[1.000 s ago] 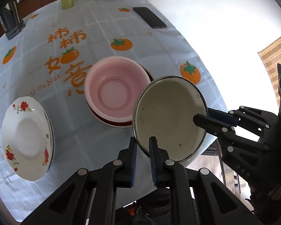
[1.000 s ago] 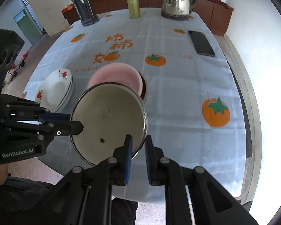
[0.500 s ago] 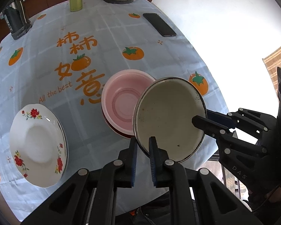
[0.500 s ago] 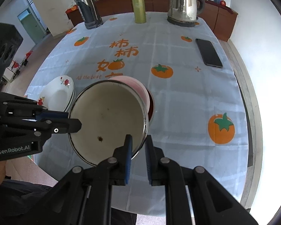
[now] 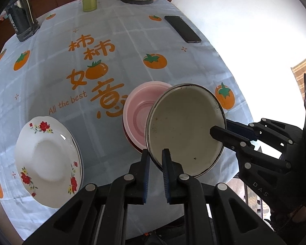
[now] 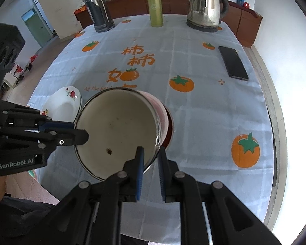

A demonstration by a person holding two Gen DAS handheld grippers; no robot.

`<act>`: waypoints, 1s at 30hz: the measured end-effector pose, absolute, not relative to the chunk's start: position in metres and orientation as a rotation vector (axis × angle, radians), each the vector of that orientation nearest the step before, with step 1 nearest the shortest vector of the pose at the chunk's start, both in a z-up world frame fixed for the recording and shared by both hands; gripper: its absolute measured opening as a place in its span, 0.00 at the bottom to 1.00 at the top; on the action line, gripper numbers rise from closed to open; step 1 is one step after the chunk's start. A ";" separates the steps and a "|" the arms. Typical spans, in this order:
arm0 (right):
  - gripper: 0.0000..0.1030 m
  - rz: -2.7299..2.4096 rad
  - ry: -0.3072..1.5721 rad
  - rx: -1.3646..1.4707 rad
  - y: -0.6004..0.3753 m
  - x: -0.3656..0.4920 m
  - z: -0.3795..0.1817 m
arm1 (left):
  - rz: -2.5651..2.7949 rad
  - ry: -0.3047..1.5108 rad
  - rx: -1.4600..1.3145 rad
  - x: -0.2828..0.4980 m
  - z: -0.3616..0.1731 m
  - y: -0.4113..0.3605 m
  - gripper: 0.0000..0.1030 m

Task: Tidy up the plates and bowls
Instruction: 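Lift the cream enamel bowl with both tools over the nested bowls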

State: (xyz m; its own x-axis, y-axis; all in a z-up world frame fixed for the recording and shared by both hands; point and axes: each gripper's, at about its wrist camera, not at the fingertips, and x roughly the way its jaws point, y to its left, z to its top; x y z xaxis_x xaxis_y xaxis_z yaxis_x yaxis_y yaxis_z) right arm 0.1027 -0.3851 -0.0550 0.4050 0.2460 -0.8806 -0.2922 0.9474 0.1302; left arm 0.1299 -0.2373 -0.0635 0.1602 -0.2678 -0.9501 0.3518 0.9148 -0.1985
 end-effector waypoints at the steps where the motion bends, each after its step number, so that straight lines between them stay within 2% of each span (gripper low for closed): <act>1: 0.13 0.342 1.103 -0.048 -0.384 0.104 -0.055 | -0.440 1.339 0.073 0.130 -0.064 -0.237 0.13; 30: 0.15 0.352 1.112 -0.081 -0.372 0.132 -0.057 | -0.402 1.372 0.010 0.157 -0.071 -0.228 0.13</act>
